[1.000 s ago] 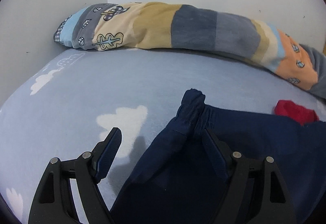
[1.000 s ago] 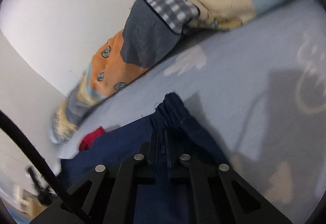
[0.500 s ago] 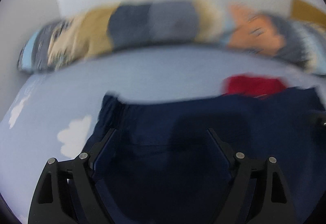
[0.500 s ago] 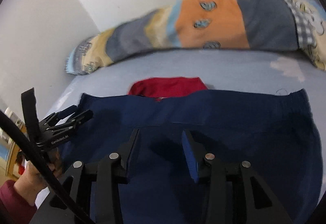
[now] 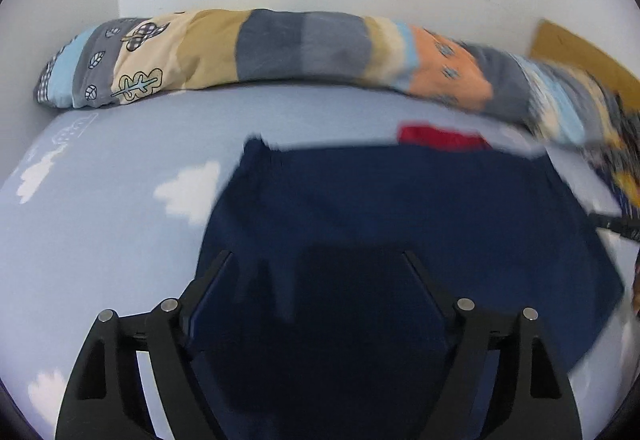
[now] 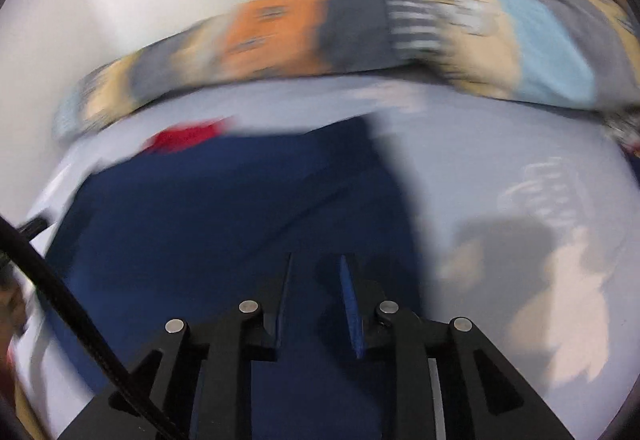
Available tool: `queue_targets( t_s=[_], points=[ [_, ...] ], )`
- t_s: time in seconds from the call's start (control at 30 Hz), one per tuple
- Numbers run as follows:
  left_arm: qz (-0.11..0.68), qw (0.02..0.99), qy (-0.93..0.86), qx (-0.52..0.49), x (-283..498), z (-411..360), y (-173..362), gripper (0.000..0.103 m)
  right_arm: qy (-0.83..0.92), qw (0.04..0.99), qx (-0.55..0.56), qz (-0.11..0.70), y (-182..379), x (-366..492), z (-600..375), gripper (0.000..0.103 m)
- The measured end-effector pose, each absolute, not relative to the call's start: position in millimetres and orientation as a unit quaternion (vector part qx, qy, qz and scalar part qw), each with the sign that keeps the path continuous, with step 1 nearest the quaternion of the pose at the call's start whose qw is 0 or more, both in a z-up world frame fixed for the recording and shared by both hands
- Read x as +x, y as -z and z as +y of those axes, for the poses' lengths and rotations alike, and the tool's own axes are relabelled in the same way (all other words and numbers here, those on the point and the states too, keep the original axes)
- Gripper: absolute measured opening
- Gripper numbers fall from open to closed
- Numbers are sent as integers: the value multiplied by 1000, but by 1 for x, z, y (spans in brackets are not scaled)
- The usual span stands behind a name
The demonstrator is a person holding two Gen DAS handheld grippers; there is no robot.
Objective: Fold large clothes
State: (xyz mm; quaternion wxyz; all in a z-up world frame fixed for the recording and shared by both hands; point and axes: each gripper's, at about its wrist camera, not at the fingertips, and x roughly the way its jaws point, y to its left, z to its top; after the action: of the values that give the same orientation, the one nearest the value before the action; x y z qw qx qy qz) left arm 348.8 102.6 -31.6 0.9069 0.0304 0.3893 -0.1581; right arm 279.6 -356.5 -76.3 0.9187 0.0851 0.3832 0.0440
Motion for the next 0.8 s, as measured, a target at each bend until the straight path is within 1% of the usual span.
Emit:
queue_targets(
  t_s=[0.03, 0.1, 0.13, 0.17, 0.23, 0.27, 0.33, 0.37, 0.43, 0.47, 0.5, 0.57, 0.6, 0.67, 0.8],
  points=[
    [399, 903, 153, 38, 340, 108, 39, 81, -71, 916, 80, 388, 80, 265, -344, 27],
    [433, 893, 116, 38, 334, 129, 59, 81, -92, 894, 85, 430, 102, 242, -332, 28],
    [450, 889, 82, 27, 334, 151, 71, 83, -83, 890, 87, 440, 111, 236, -333, 28],
    [460, 885, 76, 4, 335, 167, 75, 94, -75, 889, 99, 440, 119, 226, -341, 28],
    [476, 872, 70, -84, 329, 205, 75, 96, -45, 888, 135, 437, 120, 206, -368, 26],
    [477, 872, 57, -94, 322, 215, 69, 96, -14, 886, 152, 437, 118, 195, -383, 26],
    [469, 880, 10, -71, 304, 223, 51, 96, 72, 872, 160, 456, 113, 175, -407, 32],
    [468, 880, 7, -78, 296, 225, 44, 96, 93, 871, 159, 455, 108, 164, -412, 32],
    [464, 877, 26, -124, 281, 231, 31, 96, 90, 877, 200, 429, 91, 139, -418, 32],
    [461, 874, 39, -151, 271, 231, 25, 96, 80, 877, 221, 420, 86, 131, -417, 36],
    [460, 870, 48, -172, 264, 229, 20, 96, 67, 876, 252, 407, 80, 119, -416, 43],
    [466, 860, 56, -202, 249, 217, 13, 96, 59, 875, 271, 398, 76, 111, -405, 52],
    [473, 854, 53, -211, 243, 209, 12, 96, 53, 874, 279, 395, 75, 106, -398, 54],
    [487, 842, 49, -228, 239, 198, 18, 96, 34, 865, 303, 399, 78, 107, -381, 55],
    [511, 819, 35, -258, 226, 178, 46, 96, 20, 836, 369, 407, 96, 106, -360, 55]
  ],
)
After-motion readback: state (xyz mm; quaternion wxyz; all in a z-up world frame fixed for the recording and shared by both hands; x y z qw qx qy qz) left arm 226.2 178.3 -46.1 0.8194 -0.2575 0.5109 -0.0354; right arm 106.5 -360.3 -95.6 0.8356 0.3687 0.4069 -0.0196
